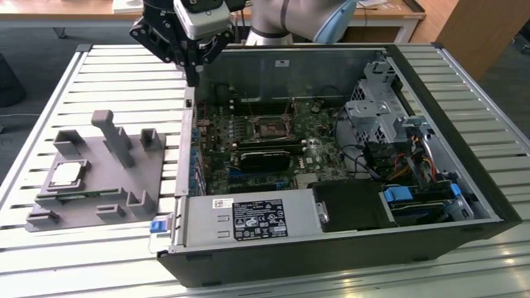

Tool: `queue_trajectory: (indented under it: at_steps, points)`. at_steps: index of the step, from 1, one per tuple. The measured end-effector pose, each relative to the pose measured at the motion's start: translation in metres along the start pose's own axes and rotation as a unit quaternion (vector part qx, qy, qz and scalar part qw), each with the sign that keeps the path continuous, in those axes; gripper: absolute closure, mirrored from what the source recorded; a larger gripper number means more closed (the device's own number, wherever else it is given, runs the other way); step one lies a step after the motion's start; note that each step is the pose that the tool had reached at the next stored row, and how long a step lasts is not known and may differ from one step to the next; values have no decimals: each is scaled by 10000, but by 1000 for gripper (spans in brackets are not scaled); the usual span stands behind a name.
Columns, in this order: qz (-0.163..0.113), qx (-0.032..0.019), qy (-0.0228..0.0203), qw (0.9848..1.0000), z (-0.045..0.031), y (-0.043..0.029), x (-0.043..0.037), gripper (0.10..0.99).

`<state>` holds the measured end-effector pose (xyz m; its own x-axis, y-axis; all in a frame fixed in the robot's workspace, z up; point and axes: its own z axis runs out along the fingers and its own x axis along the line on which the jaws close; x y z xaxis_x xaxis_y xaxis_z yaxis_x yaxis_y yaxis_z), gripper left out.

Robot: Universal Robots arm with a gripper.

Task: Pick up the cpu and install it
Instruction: 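Reach for the cpu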

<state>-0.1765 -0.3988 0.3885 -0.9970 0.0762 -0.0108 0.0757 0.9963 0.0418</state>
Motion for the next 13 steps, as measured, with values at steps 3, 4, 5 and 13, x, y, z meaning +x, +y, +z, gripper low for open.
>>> queue_trajectory:
  at_steps: [3, 4, 5, 13]
  points:
    - [0, 5, 0, 10000, -1, -2, 16, 980]
    - [0, 6, -1, 10000, -1, -3, 24, 980]
    - [0, 6, 0, 10000, -1, -3, 31, 980]
    - [0, 7, 3, 10000, 0, -8, 100, 980]
